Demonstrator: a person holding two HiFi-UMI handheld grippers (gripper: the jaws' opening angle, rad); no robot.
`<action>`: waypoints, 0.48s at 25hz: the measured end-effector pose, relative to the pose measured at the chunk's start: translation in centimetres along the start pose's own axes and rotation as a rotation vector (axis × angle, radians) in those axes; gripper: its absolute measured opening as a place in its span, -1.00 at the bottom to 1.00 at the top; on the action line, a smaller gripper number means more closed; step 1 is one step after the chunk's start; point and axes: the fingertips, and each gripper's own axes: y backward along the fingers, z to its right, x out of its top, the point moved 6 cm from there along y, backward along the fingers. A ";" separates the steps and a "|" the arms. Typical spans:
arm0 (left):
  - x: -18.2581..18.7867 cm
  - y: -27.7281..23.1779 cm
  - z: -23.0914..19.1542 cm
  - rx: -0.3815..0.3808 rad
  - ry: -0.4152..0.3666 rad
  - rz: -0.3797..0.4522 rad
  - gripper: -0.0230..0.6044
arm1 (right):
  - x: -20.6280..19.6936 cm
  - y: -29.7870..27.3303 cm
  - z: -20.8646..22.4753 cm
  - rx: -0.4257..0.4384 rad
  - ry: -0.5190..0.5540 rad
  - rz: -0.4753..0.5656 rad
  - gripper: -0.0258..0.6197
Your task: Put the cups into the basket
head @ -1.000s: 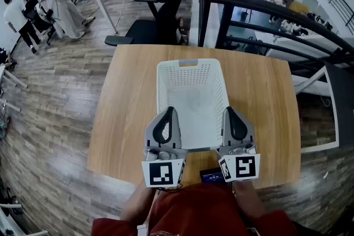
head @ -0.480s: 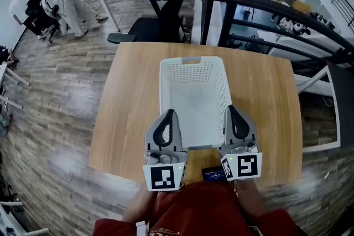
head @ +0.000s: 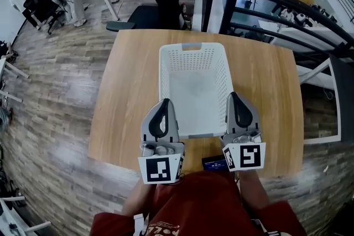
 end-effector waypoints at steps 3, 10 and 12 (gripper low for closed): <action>0.1 0.1 0.0 0.002 0.004 0.004 -0.90 | 0.0 0.1 0.1 0.001 0.003 -0.004 -0.89; -0.1 0.2 0.1 0.002 0.015 -0.010 -0.90 | 0.0 0.2 0.0 0.004 -0.002 -0.003 -0.89; -0.2 0.2 0.1 0.000 0.018 -0.011 -0.90 | -0.1 0.2 0.1 0.003 -0.001 -0.004 -0.89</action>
